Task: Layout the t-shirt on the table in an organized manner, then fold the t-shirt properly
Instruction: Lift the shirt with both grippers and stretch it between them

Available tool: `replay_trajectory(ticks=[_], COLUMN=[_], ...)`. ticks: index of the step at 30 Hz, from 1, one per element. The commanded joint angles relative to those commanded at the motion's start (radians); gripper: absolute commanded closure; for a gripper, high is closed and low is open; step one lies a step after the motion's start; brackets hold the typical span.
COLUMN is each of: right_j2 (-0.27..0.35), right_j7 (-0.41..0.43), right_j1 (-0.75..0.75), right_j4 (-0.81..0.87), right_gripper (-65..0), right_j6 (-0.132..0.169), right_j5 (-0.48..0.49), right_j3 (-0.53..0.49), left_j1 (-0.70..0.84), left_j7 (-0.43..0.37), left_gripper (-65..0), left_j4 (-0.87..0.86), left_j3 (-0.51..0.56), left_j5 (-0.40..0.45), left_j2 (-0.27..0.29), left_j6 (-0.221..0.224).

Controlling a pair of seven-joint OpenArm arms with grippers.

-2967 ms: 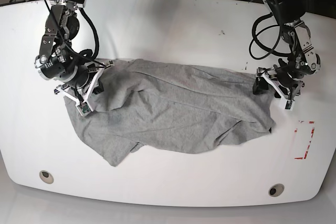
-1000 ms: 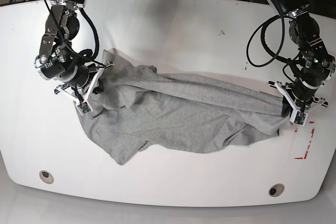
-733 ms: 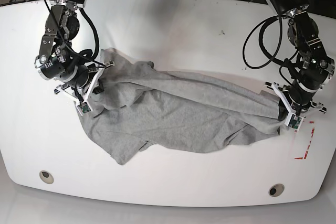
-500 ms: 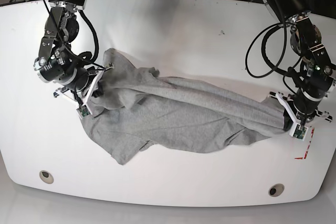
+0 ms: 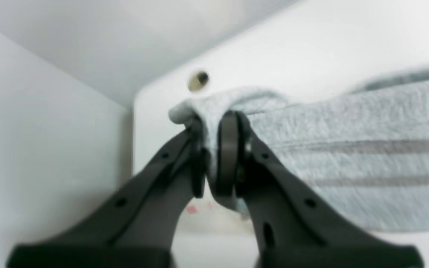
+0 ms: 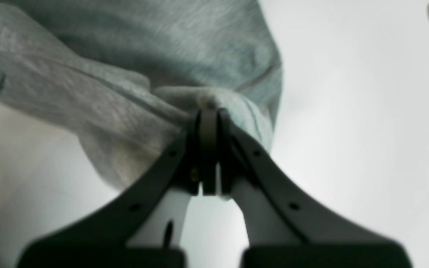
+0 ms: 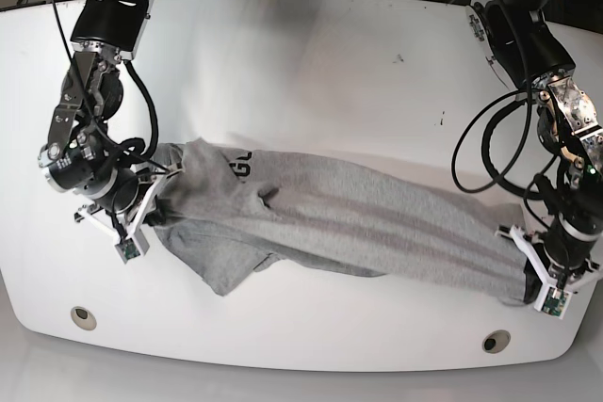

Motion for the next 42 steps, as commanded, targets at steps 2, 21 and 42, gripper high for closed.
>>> replay_trajectory(ticks=[2, 21, 42], right_j2=[0.003, 0.069, 0.011], right_j7=[0.000, -0.041, -0.110], right_j1=[0.028, 0.465, -0.074], right_j4=[-0.011, -0.267, -0.034], right_gripper=[0.0, 0.0, 0.0], right_j6=[0.000, 0.006, 0.002], right_j5=[0.002, 0.009, 0.095], right_j3=[-0.002, -0.009, 0.089], left_j1=[-0.029, -0.370, 0.106], left_j7=[0.009, 0.068, 0.275], left_gripper=[-3.8, -3.8, -3.8], left_j4=[-0.006, -0.121, 0.032], left_j3=[0.002, 0.129, 0.095], left_j5=[0.000, -0.002, -0.009], left_j2=[0.000, 0.005, 0.002], left_j6=[0.000, 0.000, 0.000])
